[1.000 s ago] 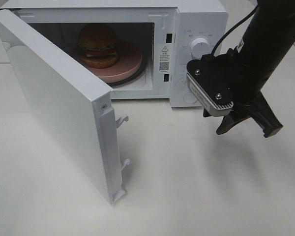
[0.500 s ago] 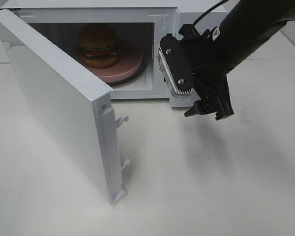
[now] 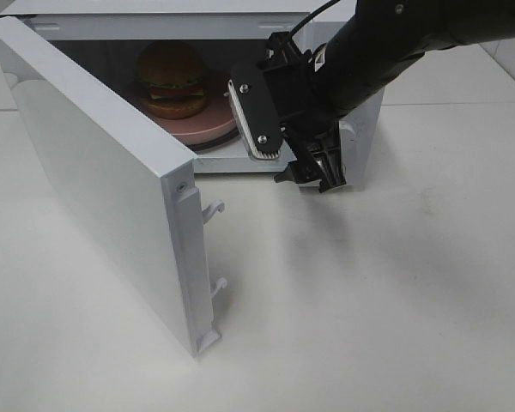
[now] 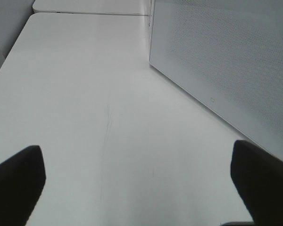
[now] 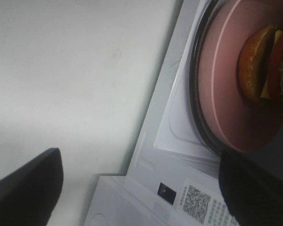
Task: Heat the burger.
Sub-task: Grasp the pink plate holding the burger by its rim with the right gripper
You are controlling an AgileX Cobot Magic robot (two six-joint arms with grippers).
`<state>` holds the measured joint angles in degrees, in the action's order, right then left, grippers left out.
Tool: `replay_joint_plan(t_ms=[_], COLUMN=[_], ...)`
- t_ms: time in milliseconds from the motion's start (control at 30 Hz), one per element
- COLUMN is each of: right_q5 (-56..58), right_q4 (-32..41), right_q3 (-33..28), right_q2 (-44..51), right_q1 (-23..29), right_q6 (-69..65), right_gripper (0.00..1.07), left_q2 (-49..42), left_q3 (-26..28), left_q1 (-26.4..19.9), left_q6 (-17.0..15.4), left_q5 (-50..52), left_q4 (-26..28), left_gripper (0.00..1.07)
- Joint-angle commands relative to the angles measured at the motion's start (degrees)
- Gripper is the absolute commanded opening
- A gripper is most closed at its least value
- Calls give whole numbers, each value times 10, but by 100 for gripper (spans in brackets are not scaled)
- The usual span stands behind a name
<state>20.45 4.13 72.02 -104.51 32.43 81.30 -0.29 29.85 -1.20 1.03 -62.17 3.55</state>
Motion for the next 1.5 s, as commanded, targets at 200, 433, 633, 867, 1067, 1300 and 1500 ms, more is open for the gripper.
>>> replay_joint_plan(t_ms=[200, 433, 633, 867, 1067, 1300, 1500], right_q5=[-20, -51, -72, -76, -70, -42, 1], right_q4=[0, -4, -4, -4, -10, -10, -14], right_q3=[64, 95, 102, 135, 178, 227, 302], right_q2=[-54, -92, -116, -155, -193, -237, -286], right_q1=[1, 1, 1, 1, 1, 1, 1], right_q6=[-46, -46, -46, -46, -53, -53, -53], right_gripper=[87, 87, 87, 87, 86, 86, 85], left_q2=[-2, -2, -2, -3, -3, -3, -3], left_q3=[-3, -3, -3, -3, -3, -3, -3], left_q1=[-2, -2, -2, -2, -2, -2, -2], left_q6=[-3, -3, -3, -3, -3, -3, -3], left_q5=[7, 7, 7, 7, 7, 7, 7], left_q4=[1, 1, 1, 1, 1, 1, 1], left_gripper=[100, 100, 100, 100, 100, 100, 100])
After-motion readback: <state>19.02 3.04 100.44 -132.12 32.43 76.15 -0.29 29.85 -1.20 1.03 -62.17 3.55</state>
